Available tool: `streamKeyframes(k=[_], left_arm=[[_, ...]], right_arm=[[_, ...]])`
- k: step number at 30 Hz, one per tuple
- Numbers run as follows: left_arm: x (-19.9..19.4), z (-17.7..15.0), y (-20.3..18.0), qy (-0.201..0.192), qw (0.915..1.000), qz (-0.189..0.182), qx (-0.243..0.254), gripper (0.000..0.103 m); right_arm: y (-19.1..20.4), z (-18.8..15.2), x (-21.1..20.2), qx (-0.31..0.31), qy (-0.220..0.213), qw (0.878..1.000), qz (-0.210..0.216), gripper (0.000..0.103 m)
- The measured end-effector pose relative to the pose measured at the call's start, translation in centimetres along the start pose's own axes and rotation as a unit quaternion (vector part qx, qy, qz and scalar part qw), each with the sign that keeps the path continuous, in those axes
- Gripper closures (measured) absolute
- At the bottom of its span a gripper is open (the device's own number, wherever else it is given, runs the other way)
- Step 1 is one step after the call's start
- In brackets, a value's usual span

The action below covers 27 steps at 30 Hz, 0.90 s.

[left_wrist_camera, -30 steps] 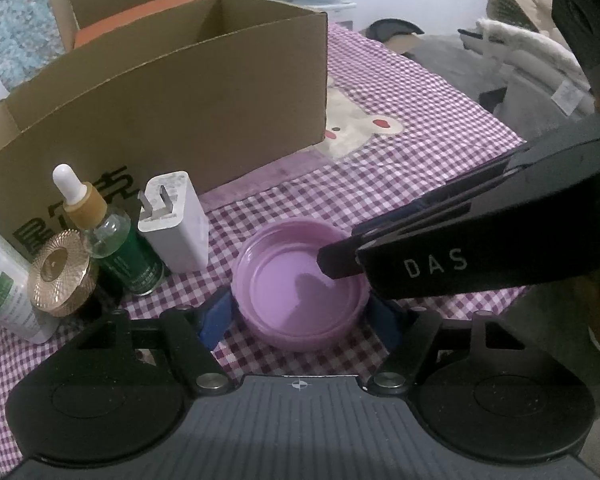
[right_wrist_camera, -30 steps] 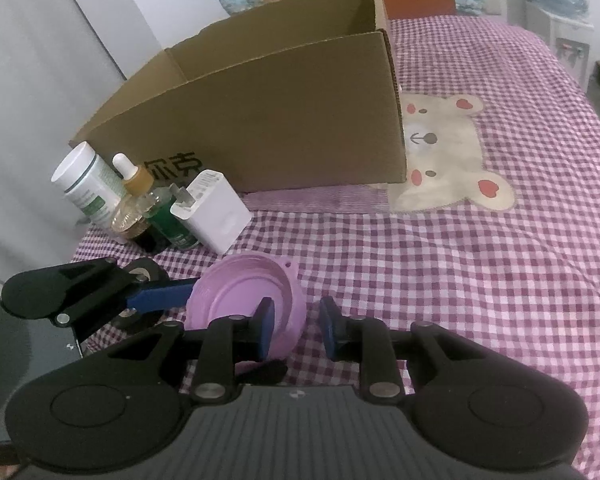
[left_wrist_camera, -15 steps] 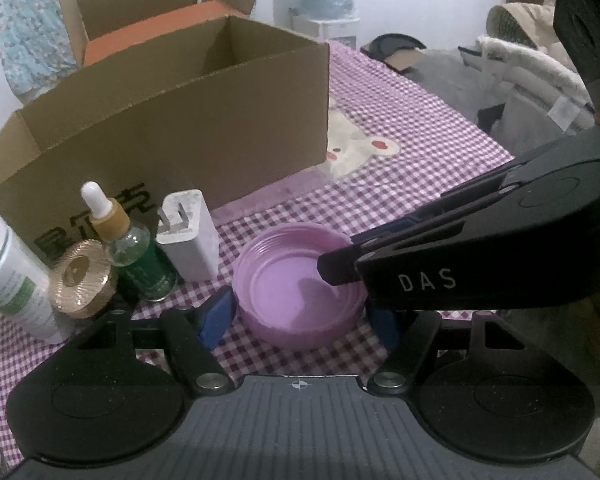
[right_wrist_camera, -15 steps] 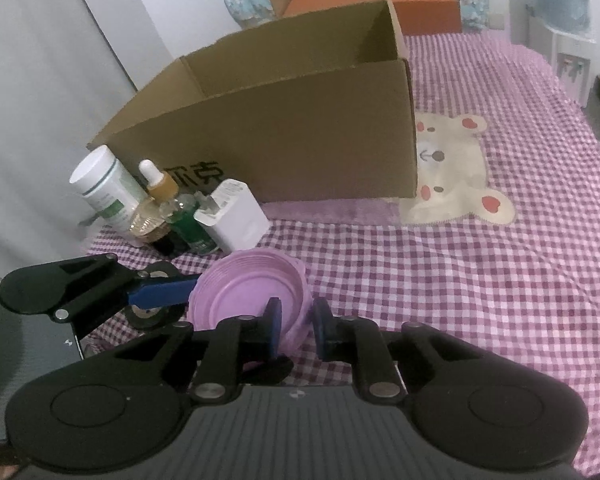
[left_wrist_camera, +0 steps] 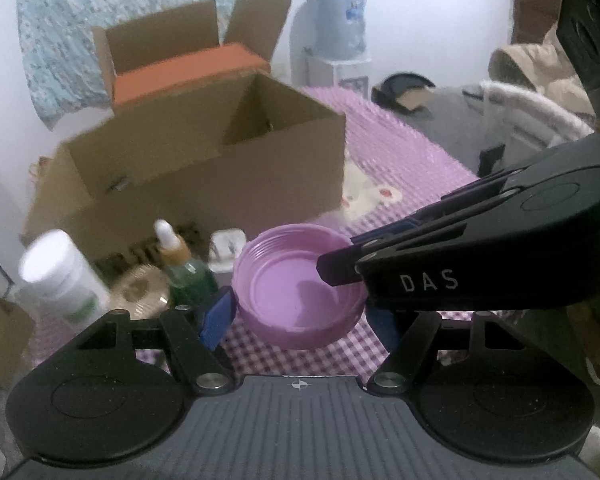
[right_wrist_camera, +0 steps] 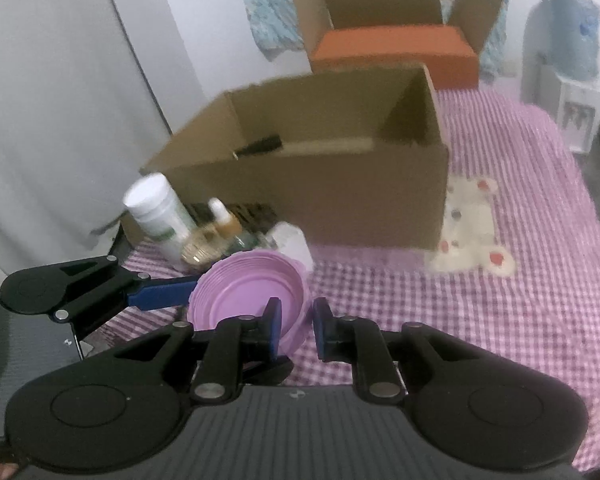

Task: Organize rigid objects
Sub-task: 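Carry the pink lid with the right tool into the box and release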

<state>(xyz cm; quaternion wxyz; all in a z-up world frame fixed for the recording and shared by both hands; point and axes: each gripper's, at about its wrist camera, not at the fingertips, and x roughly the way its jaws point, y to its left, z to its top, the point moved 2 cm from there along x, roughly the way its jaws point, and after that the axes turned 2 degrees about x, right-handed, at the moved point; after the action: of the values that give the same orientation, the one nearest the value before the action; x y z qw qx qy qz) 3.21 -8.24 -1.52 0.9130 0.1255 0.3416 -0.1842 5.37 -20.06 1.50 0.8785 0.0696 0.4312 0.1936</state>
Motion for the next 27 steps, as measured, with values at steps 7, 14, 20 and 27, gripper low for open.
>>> streamKeyframes(k=[7,14,20,27], left_arm=[[-3.5,3.7,2.6,-0.038,0.9987,0.034,-0.006,0.031],[-4.0,8.0,6.6,-0.055,0.9962,0.068,0.000,0.032],[-0.5,11.0,11.0,-0.008,0.9978,0.066,-0.003,0.032],[6.9,12.6,16.1,0.102,0.9934,0.036,-0.039,0.032]], right_arm=[[3.4,4.6,-2.2,-0.047,-0.047,0.998,0.018,0.084],[5.5,11.4,-0.7,-0.079,-0.048,0.995,0.048,0.084],[5.1,17.3,5.3,-0.060,0.017,0.995,0.075,0.084],[3.7,20.1,14.6,-0.014,0.118,0.989,0.084,0.084]])
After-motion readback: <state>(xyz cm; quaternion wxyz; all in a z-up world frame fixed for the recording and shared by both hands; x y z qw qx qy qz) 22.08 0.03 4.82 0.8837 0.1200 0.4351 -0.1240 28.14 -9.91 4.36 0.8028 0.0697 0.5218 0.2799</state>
